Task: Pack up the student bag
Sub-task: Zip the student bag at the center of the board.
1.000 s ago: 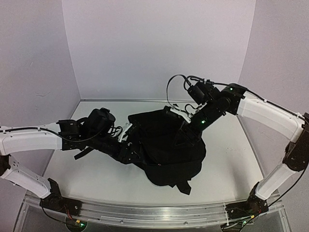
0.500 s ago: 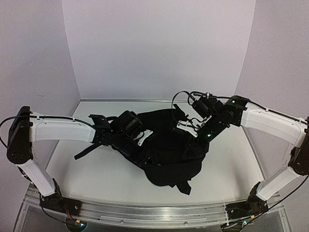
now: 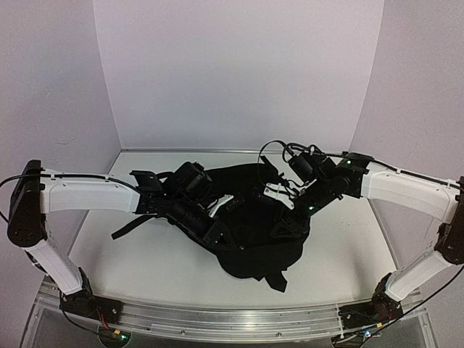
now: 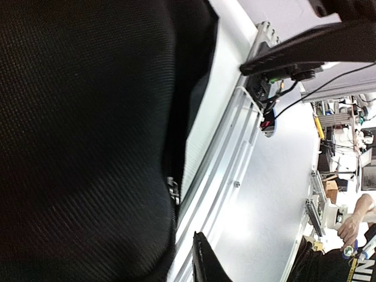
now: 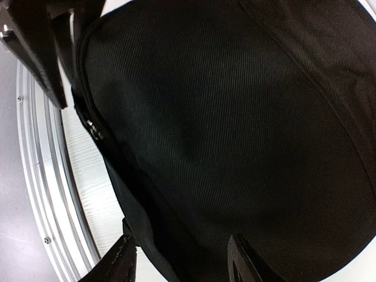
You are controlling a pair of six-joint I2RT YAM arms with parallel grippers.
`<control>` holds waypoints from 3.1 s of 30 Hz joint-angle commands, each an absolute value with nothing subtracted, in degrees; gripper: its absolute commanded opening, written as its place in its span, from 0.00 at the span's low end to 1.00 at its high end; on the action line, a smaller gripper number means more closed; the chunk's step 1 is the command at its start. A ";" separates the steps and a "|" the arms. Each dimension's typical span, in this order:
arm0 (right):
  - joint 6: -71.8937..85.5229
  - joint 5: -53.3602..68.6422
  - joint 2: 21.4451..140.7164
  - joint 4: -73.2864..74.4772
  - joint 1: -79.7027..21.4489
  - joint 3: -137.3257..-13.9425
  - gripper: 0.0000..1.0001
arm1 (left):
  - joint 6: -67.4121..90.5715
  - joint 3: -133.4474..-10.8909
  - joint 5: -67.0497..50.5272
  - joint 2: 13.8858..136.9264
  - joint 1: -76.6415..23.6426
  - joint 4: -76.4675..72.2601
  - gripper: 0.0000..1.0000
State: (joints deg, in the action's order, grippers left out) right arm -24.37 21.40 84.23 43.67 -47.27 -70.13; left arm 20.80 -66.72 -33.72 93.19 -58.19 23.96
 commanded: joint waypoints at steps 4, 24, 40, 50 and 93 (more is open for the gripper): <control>-24.88 22.68 84.71 38.54 -47.08 -69.11 0.56 | 21.19 -66.81 -37.40 90.07 -58.36 20.80 0.04; -32.07 15.04 83.27 25.41 -53.58 -56.93 0.68 | 16.65 -70.83 -27.94 96.09 -58.36 31.06 0.53; -38.06 8.02 77.34 20.10 -54.46 -49.76 0.26 | 18.63 -70.30 -39.62 95.85 -58.97 24.64 0.25; -38.64 6.14 74.14 19.95 -54.45 -48.77 0.00 | 19.55 -70.44 -34.31 93.53 -58.83 25.23 0.00; -46.61 -8.67 63.48 15.39 -53.33 -36.08 0.00 | 27.61 -57.82 -18.82 75.30 -45.85 32.56 0.00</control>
State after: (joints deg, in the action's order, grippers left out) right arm -45.10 -1.32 65.69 11.14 -55.91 -37.97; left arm 29.80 -59.17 -22.85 80.00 -51.76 27.86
